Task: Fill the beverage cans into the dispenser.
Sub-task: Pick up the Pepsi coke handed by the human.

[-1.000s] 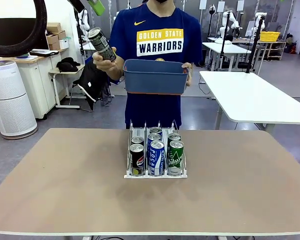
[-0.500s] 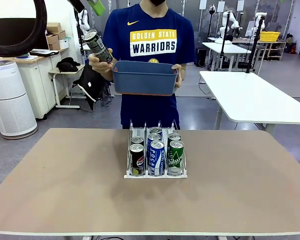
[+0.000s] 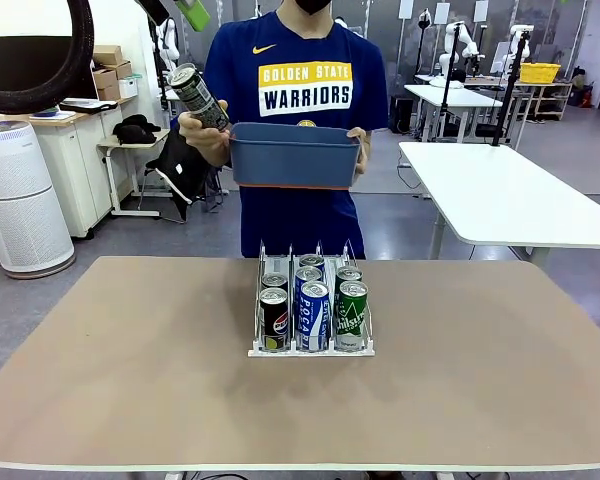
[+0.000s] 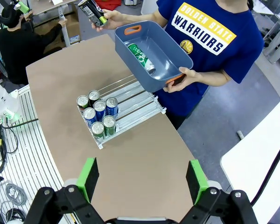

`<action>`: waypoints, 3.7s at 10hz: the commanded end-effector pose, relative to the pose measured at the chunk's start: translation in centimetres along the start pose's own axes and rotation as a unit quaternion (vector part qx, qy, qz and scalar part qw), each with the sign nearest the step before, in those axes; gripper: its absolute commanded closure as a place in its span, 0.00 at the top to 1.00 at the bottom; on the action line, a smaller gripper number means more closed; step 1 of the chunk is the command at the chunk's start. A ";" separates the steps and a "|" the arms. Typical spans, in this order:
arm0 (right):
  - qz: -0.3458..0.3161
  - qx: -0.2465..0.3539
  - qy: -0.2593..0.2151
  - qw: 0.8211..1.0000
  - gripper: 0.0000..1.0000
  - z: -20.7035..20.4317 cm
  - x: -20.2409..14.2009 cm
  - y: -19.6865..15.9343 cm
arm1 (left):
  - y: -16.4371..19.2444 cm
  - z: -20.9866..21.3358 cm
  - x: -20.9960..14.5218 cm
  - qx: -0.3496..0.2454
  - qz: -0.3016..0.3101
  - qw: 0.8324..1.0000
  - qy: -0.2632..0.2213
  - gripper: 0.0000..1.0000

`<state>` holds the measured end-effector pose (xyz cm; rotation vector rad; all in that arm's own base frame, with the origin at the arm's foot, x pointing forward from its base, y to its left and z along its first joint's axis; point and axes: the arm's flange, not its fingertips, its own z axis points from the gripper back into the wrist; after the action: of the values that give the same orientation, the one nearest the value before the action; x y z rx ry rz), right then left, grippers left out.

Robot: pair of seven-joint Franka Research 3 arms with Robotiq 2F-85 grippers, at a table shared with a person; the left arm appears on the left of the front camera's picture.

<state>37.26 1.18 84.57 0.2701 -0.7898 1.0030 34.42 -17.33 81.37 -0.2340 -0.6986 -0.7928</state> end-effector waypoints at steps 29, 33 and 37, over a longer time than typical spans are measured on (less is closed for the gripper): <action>0.000 0.001 -0.002 1.000 1.00 0.0 0.0 0.0 | 8.2 -9.2 -4.2 0.027 -0.061 0.998 0.012 1.00; 0.000 0.001 -0.002 1.000 1.00 0.0 0.0 0.0 | 9.7 -10.2 -4.0 0.018 -0.019 0.999 -0.026 1.00; 0.000 0.001 -0.002 1.000 1.00 0.0 0.0 0.0 | 10.7 -11.7 -4.1 0.011 -0.046 0.998 -0.032 1.00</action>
<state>37.26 1.18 84.58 0.2700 -0.7900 1.0031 45.29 -13.42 70.72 -0.1795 -0.7549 -0.8278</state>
